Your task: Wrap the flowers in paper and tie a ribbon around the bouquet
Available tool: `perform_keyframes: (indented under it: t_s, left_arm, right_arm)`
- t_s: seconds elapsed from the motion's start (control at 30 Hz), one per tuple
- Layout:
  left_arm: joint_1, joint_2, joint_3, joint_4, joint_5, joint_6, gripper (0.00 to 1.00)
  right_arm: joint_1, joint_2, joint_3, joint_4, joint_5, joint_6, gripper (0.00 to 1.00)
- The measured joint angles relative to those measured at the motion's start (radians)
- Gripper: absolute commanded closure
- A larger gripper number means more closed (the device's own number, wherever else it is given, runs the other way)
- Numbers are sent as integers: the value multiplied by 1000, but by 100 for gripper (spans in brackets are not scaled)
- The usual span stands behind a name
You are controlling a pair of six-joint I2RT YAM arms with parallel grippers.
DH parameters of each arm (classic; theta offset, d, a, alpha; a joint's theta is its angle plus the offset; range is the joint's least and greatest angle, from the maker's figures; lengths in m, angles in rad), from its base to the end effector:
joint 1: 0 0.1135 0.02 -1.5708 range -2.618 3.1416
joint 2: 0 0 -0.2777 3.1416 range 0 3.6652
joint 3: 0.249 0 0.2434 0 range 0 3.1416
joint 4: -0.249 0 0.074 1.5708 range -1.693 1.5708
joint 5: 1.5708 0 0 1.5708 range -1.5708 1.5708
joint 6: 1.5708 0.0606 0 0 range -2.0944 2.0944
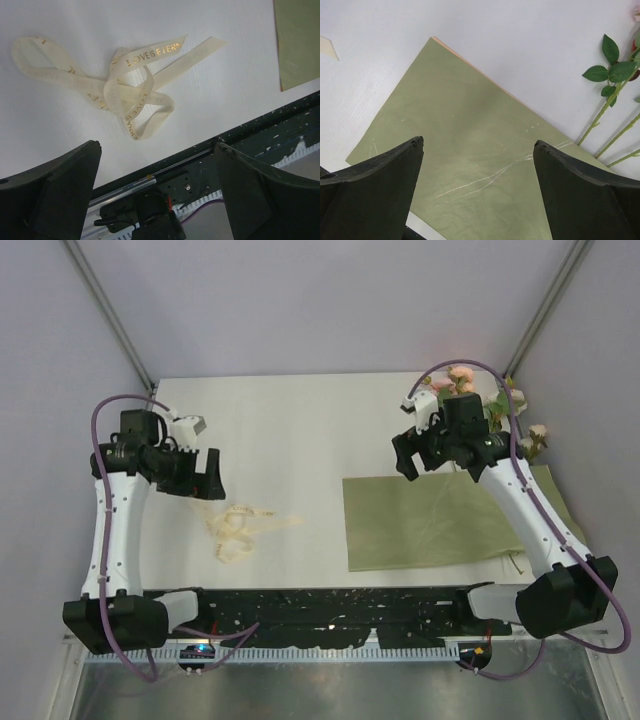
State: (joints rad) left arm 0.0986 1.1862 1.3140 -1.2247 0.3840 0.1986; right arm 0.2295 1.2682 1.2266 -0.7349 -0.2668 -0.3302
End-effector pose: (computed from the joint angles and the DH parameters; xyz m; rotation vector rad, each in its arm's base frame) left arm 0.2028 -0.0028 0.3446 0.2510 2.5815 -0.4055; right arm 0.2592 0.0770 0.3359 -0.7676 2.1974 0.2624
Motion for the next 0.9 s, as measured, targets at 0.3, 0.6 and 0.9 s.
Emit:
perform_keyframes:
  t_s: [0.3, 0.6, 0.9]
  left_arm:
    - [237, 116, 124, -85, 271, 58, 0]
    - [521, 107, 58, -106, 315, 238, 0]
    - [613, 119, 19, -114, 318, 327, 0]
  right_arm:
    - [265, 168, 140, 3, 63, 0, 5]
    - [662, 507, 405, 76, 121, 34, 5]
    - [940, 869, 701, 175, 170, 71, 5]
